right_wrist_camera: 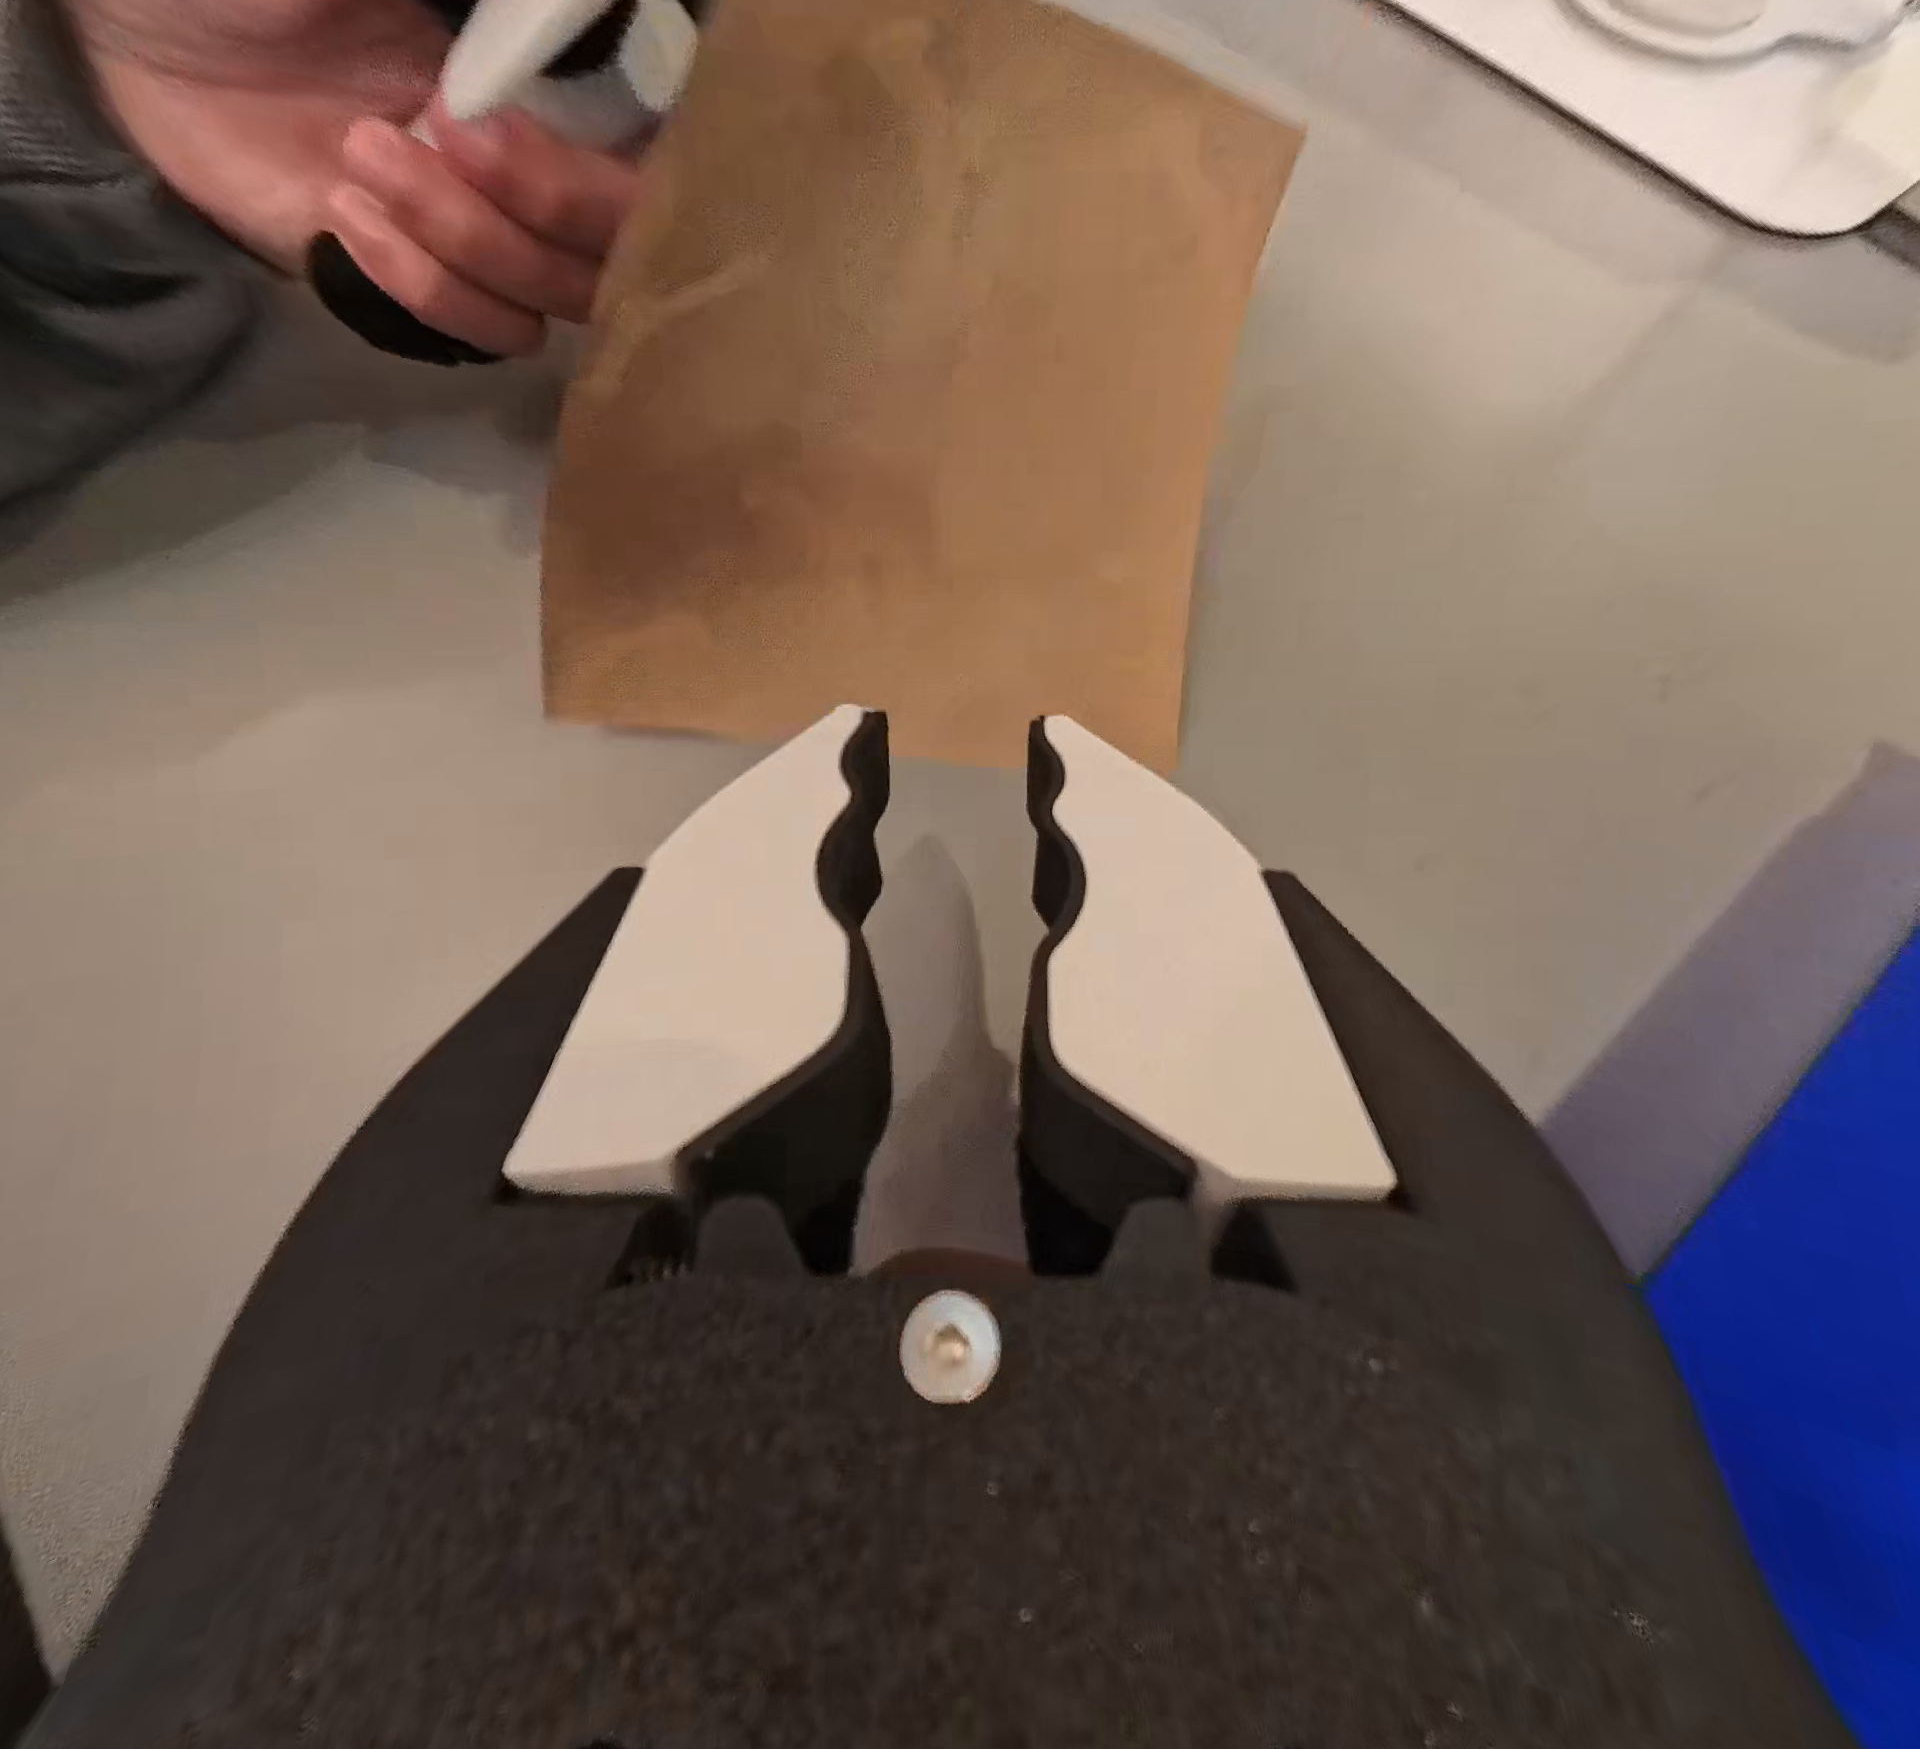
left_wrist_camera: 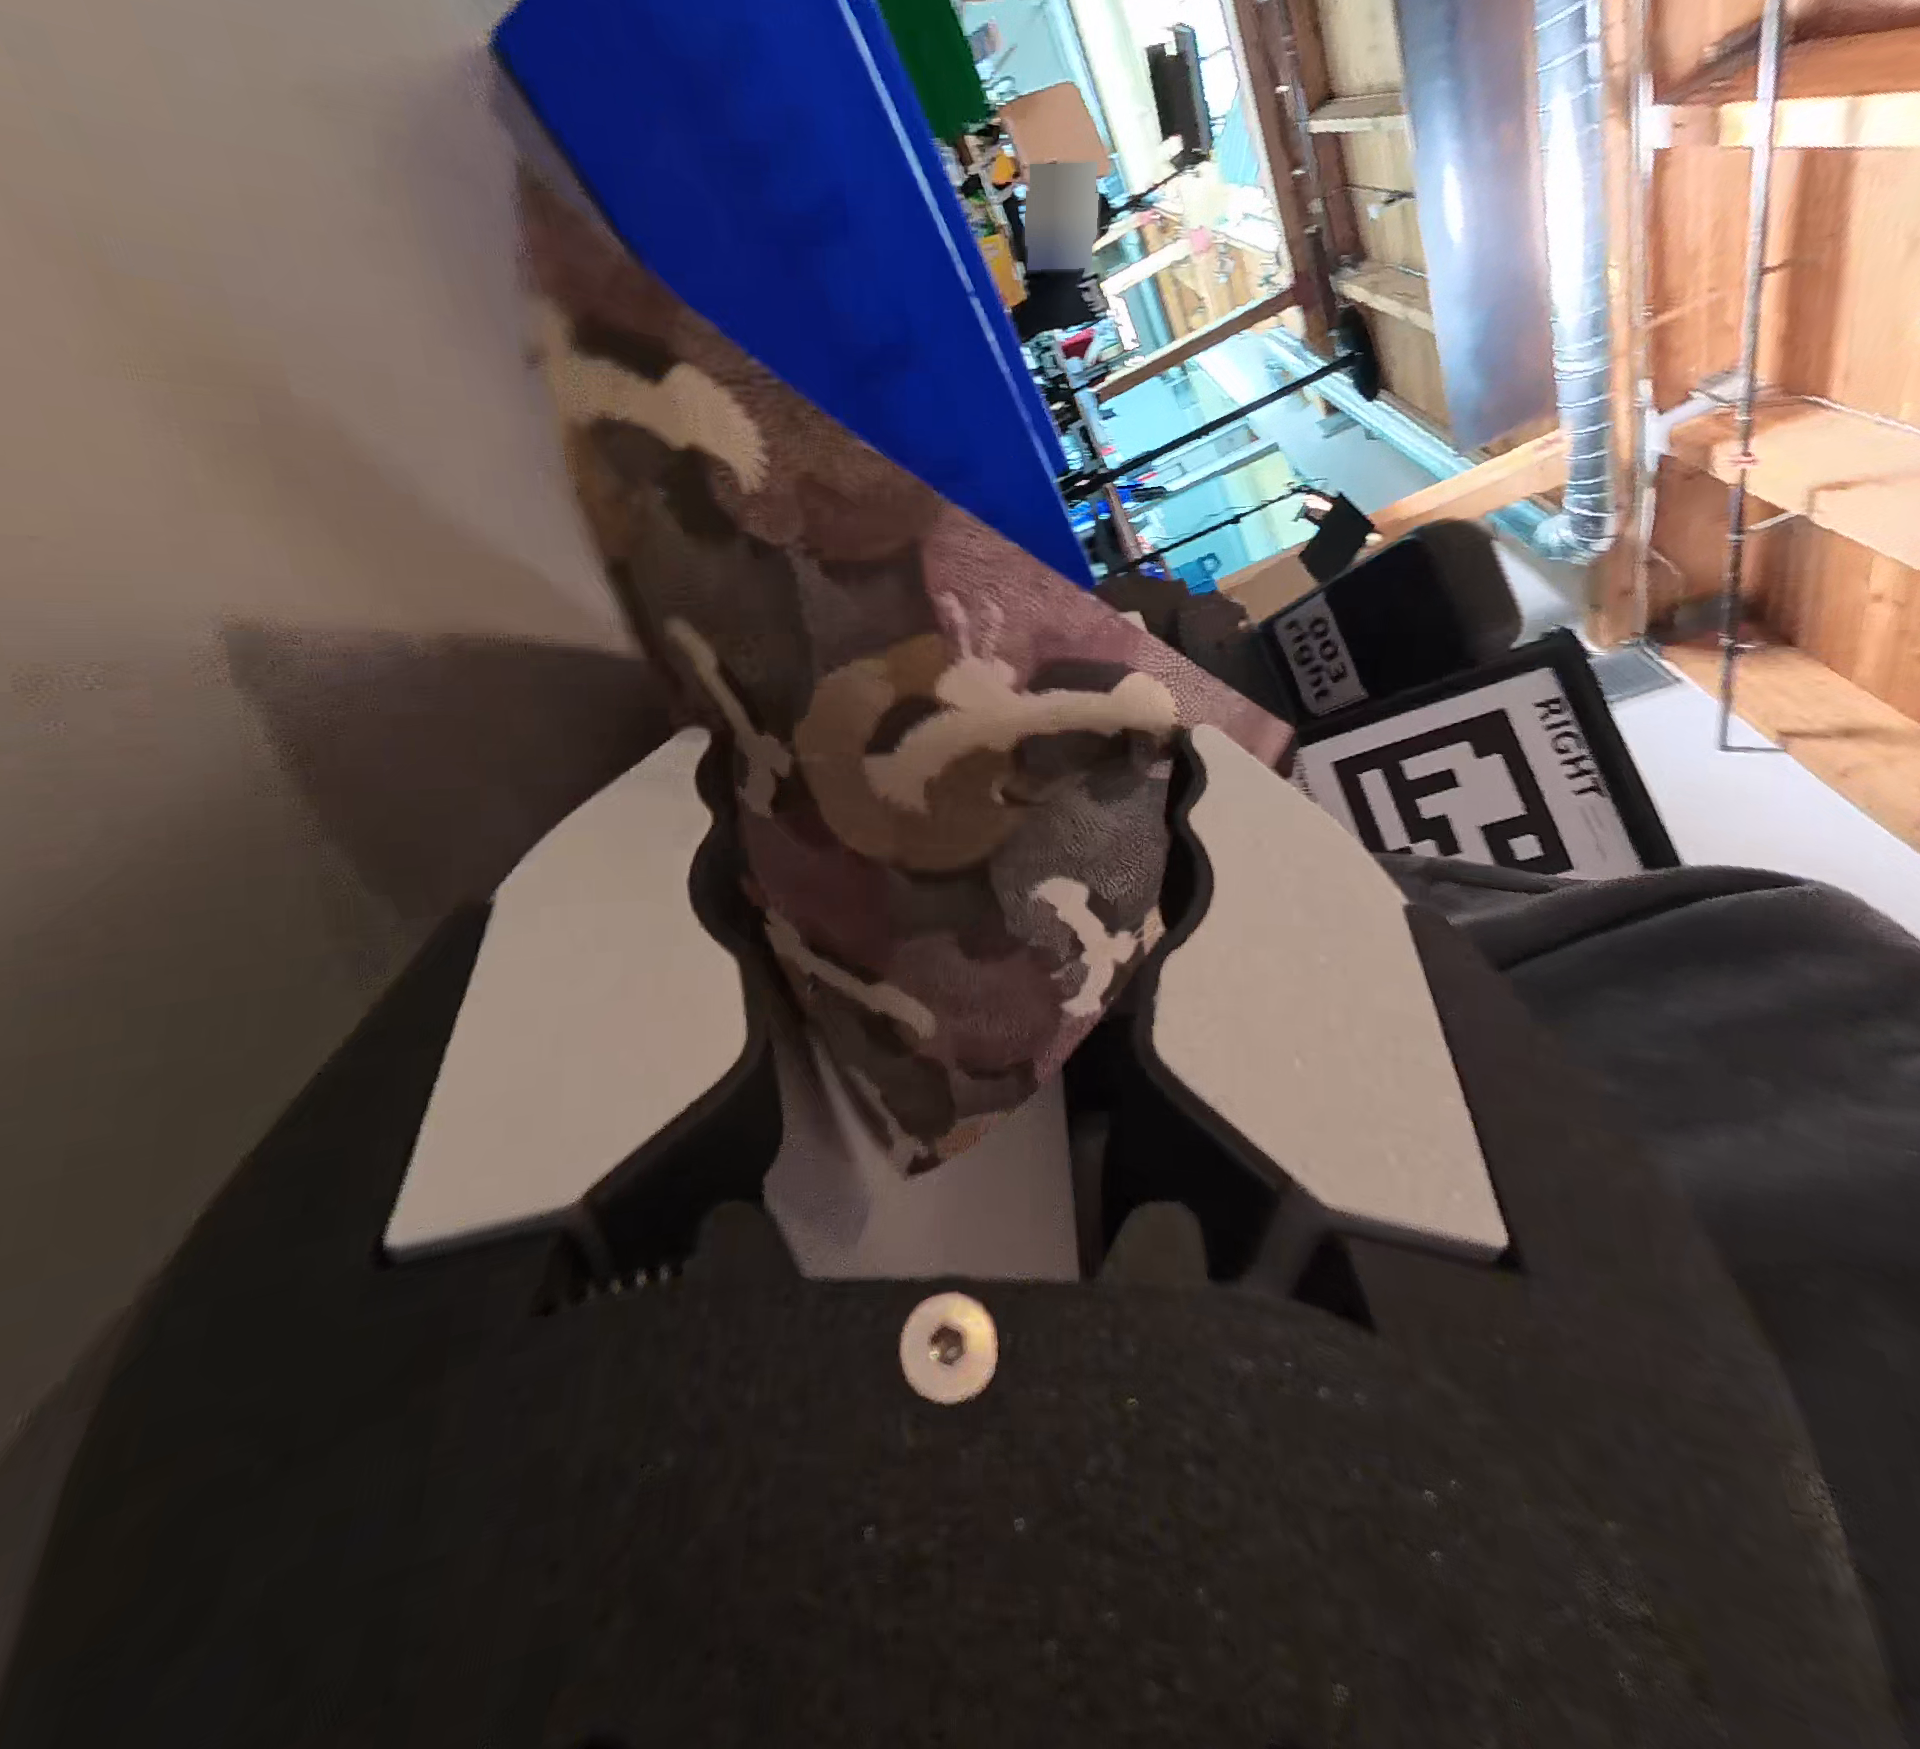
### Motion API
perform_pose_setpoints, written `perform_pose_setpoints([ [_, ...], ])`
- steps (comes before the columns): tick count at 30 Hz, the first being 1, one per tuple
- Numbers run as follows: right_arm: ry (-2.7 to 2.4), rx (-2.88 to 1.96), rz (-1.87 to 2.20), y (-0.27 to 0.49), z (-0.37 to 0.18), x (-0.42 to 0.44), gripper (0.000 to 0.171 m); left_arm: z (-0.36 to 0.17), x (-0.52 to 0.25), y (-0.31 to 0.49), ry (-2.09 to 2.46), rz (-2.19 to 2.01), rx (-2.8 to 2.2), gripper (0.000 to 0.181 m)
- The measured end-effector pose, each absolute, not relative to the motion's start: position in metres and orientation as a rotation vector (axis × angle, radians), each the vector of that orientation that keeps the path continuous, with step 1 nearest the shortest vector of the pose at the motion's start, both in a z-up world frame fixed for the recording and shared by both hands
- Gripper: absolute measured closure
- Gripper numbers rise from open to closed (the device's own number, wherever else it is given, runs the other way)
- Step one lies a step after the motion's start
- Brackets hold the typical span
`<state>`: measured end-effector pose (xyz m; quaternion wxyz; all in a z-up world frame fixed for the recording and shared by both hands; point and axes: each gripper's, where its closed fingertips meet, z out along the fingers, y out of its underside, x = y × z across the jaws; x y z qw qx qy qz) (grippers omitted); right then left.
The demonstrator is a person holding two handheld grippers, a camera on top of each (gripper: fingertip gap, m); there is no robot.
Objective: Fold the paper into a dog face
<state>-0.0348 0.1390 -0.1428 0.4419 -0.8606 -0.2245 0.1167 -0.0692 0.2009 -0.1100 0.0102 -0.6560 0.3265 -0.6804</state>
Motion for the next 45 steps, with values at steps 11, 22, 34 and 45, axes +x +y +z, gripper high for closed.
perform_pose_setpoints([
  [11,-0.600,-2.397,0.168,0.161,-0.195,-0.029,0.161,-0.134,-0.148,0.231,1.104,-1.426,-2.168,0.105],
  [22,-0.723,-2.350,0.179,0.223,-0.188,-0.097,0.143,-0.141,-0.197,0.193,1.133,-0.958,-2.053,0.107],
  [34,-0.464,-2.072,0.236,0.137,-0.132,-0.048,0.138,-0.168,-0.211,0.208,1.050,-0.705,-2.150,0.107],
  [45,-0.463,-1.970,0.242,0.122,-0.116,-0.047,0.138,-0.188,-0.187,0.250,1.125,-0.613,-2.309,0.106],
])
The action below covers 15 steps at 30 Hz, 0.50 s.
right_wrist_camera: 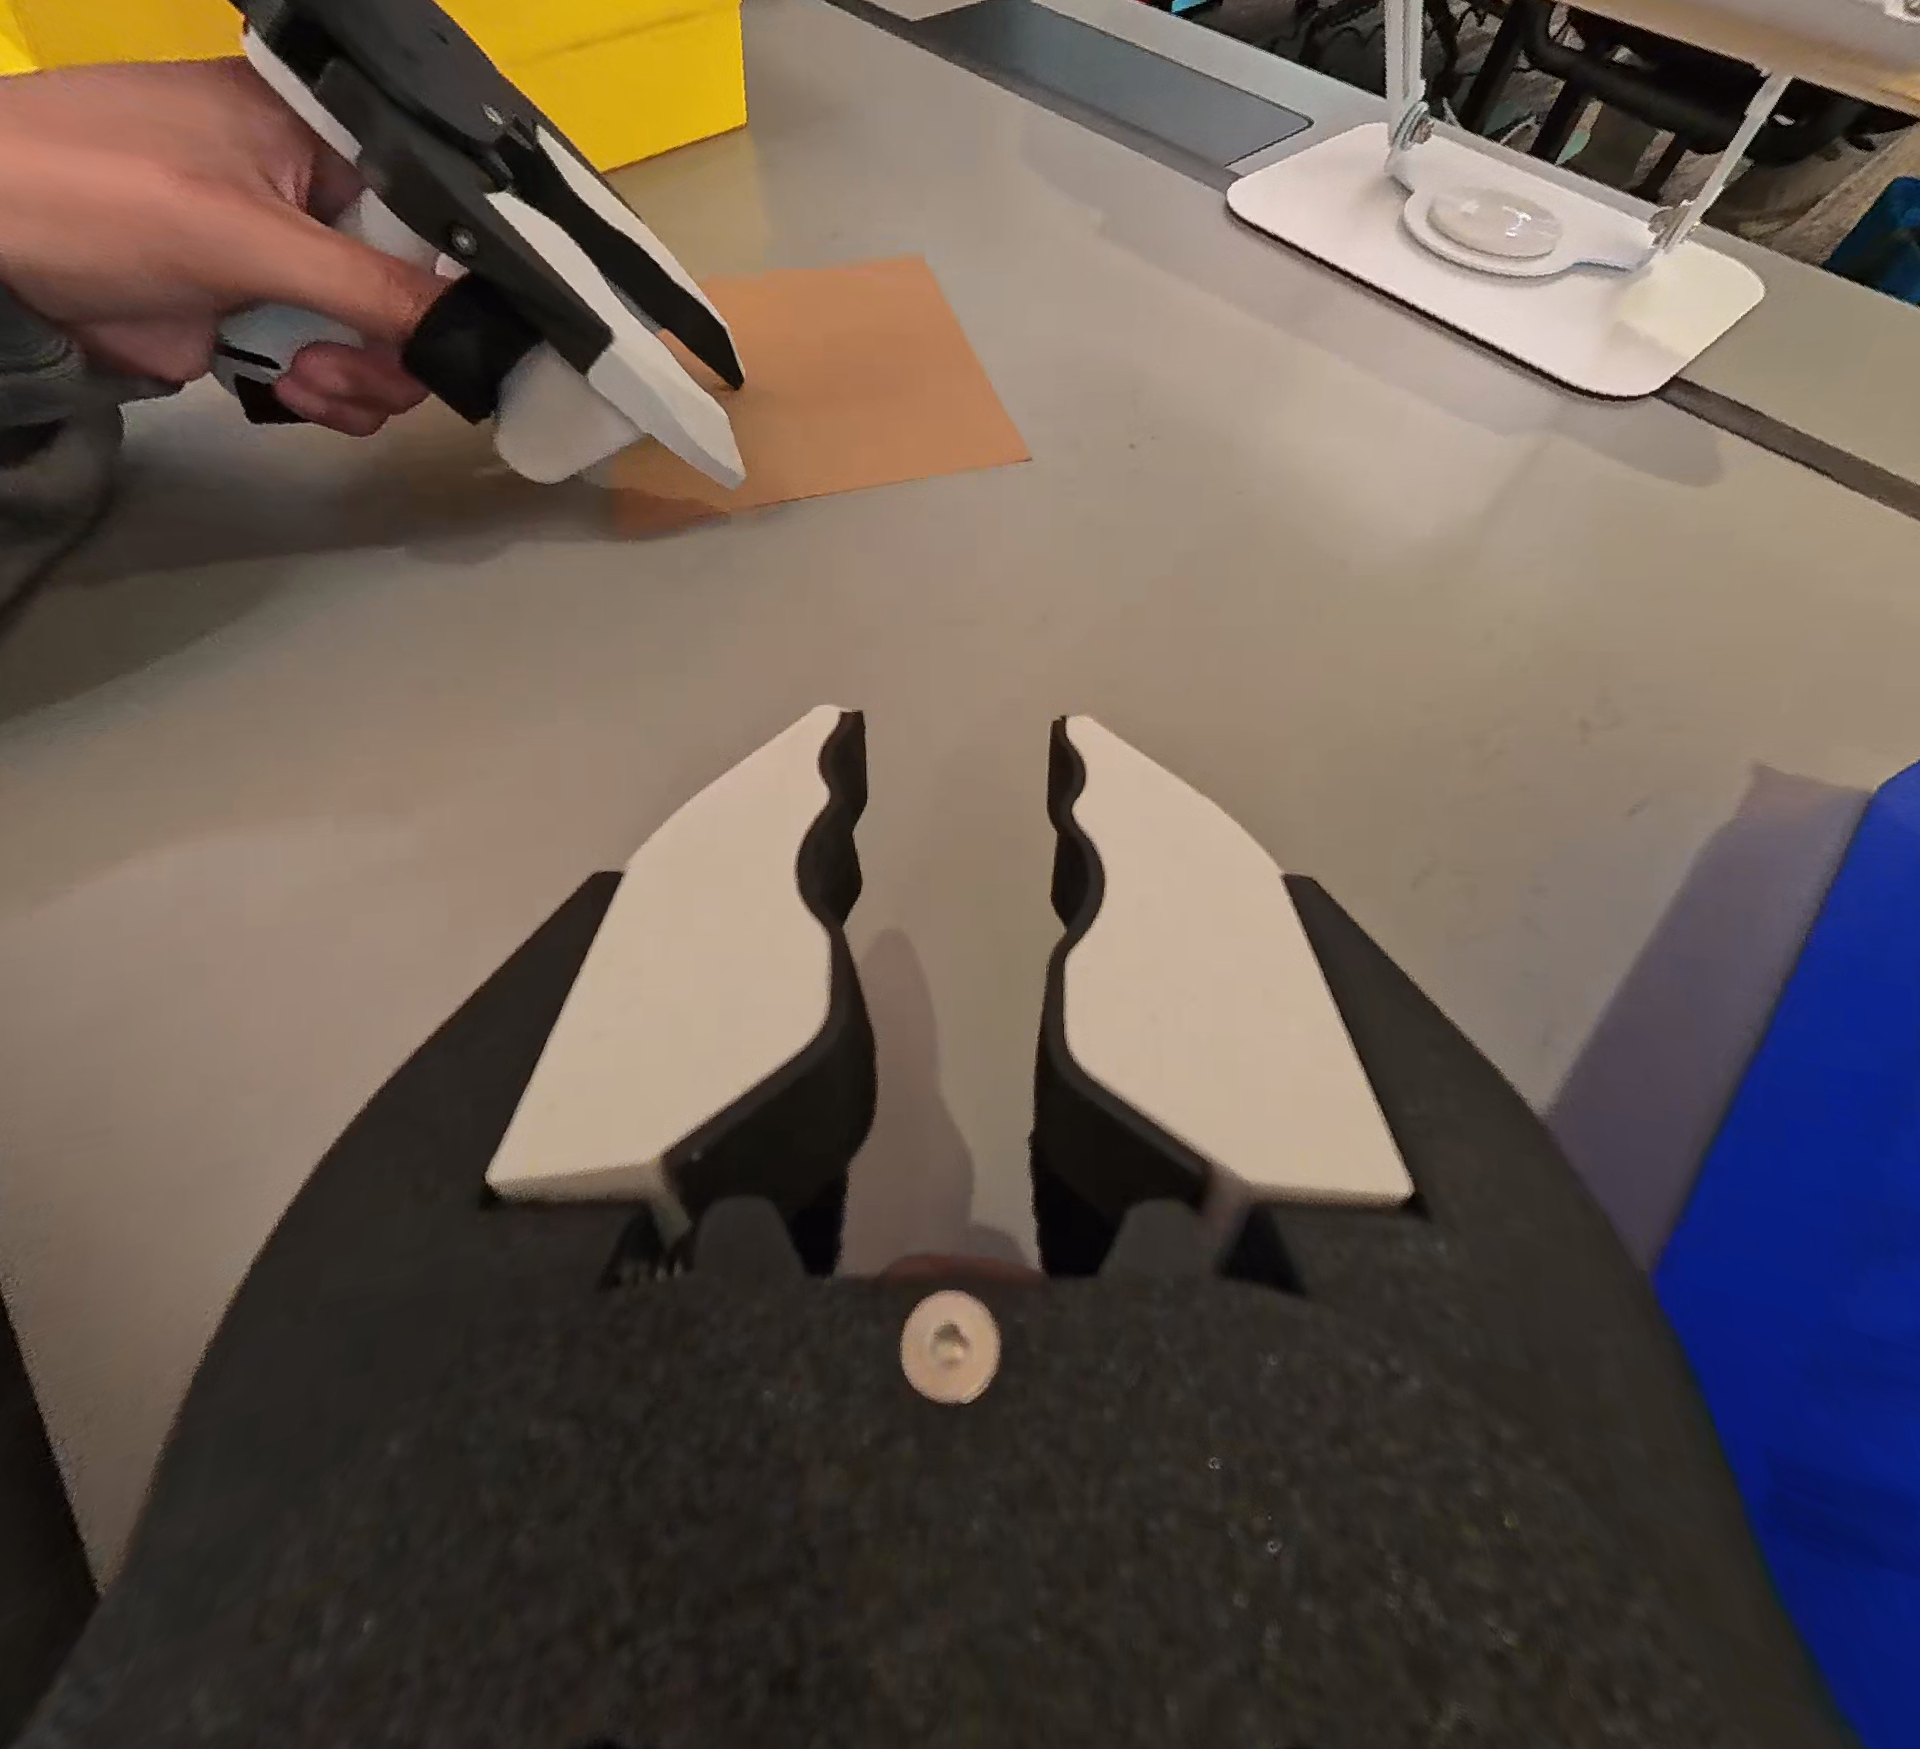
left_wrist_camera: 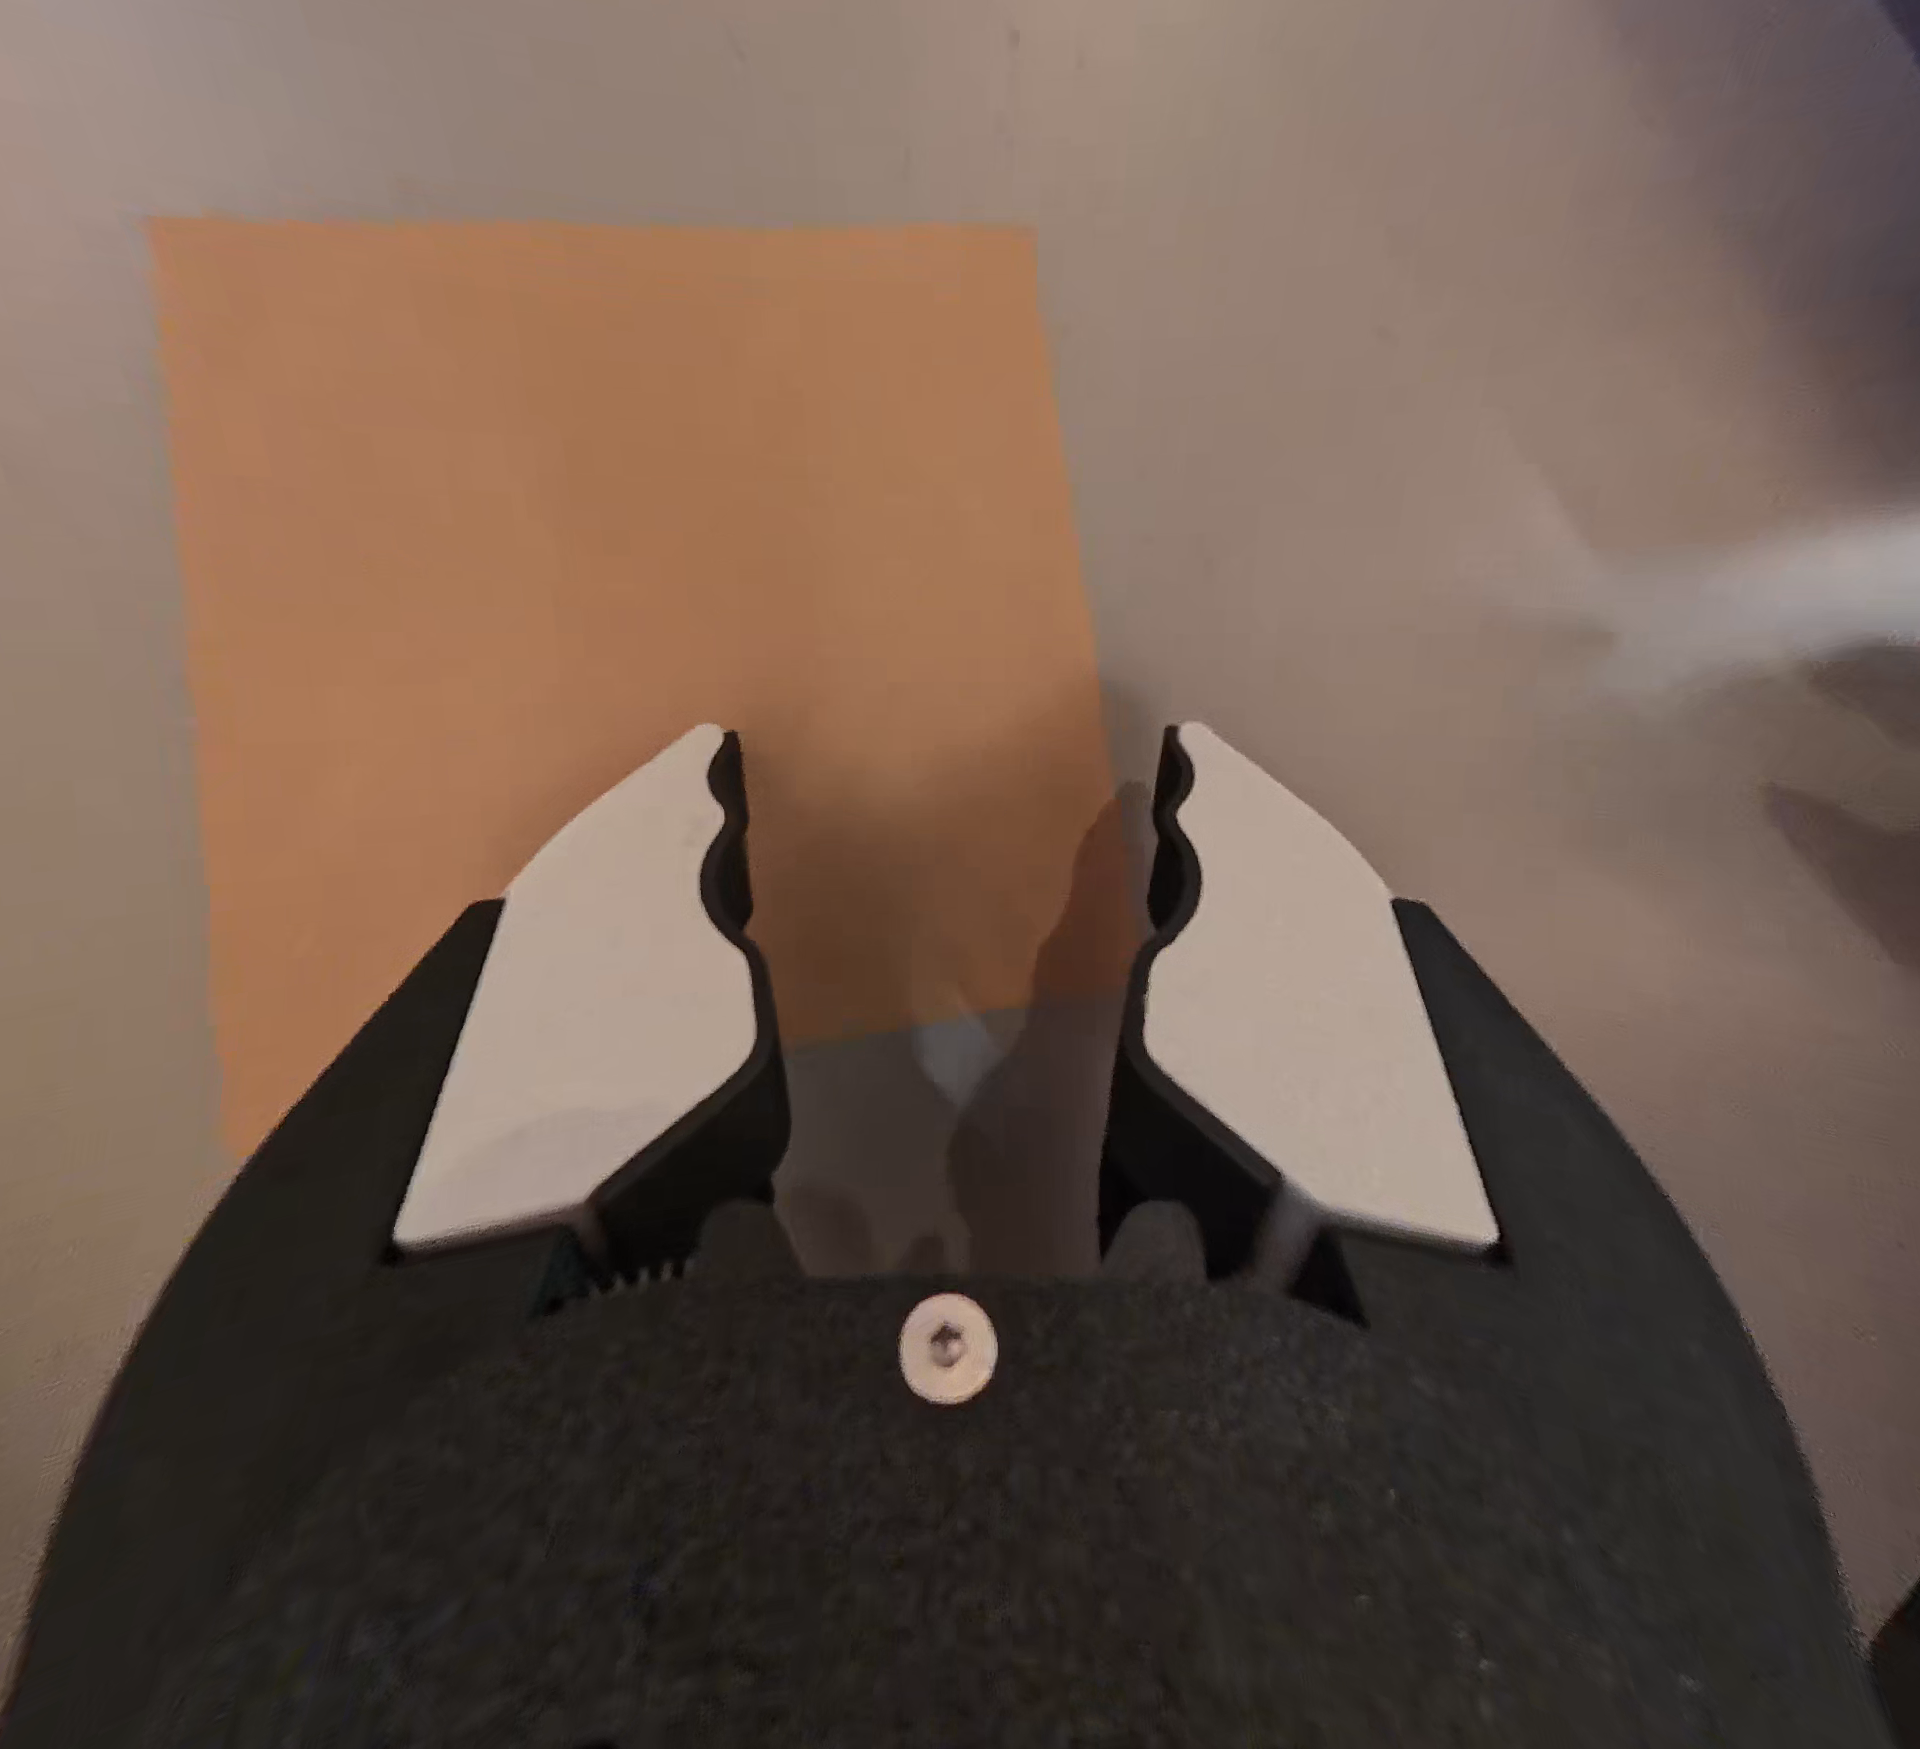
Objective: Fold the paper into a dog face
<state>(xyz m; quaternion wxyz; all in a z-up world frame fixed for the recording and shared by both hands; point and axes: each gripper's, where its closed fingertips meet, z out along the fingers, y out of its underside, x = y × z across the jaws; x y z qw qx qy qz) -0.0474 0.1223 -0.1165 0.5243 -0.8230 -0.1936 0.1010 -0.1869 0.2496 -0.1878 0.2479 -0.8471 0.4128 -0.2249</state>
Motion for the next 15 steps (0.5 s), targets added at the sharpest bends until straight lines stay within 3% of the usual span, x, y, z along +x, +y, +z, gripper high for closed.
perform_pose_setpoints([
  [15,-0.465,-1.980,0.262,0.121,-0.122,-0.048,0.139,-0.184,-0.151,0.170,1.591,-0.741,-2.053,0.116],
])
